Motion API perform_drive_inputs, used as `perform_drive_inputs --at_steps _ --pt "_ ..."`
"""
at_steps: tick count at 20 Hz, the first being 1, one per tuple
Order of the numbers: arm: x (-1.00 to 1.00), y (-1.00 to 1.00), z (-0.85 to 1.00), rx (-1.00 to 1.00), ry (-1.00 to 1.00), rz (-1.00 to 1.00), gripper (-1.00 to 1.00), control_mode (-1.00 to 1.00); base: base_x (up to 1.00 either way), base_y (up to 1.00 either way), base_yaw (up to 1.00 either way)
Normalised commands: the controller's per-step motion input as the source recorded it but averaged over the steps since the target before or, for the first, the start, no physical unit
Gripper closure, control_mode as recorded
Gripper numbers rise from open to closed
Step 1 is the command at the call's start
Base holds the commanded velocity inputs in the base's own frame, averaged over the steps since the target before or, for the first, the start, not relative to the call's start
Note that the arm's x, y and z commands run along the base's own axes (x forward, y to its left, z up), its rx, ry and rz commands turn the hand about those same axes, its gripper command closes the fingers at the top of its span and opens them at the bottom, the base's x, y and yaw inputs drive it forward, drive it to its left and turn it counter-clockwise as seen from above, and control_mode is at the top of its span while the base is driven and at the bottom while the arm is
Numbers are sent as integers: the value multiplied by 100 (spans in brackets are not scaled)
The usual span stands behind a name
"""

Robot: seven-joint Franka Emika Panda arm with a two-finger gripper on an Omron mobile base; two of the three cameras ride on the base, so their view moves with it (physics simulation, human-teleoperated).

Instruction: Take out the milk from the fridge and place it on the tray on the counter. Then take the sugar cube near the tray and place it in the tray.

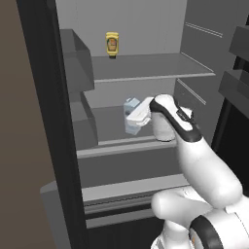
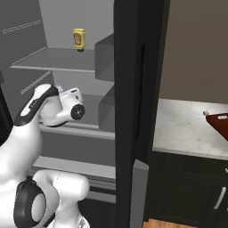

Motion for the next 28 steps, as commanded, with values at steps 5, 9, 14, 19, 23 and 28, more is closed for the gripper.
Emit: perform_drive_inputs --at_steps 5,9,14,19,23,28 --pt "-65 -23 56 0 0 -26 100 -100 0 0 0" --pt "-62 -14 54 -1 0 -26 100 -100 0 0 0" --pt "-41 -29 57 0 5 -25 100 -100 0 0 0" --pt "-45 -51 58 0 3 -10 100 -100 0 0 0" --pt "-40 -30 48 0 3 -6 100 -100 0 0 0" --pt "-24 -7 8 0 15 -1 100 -100 0 0 0"
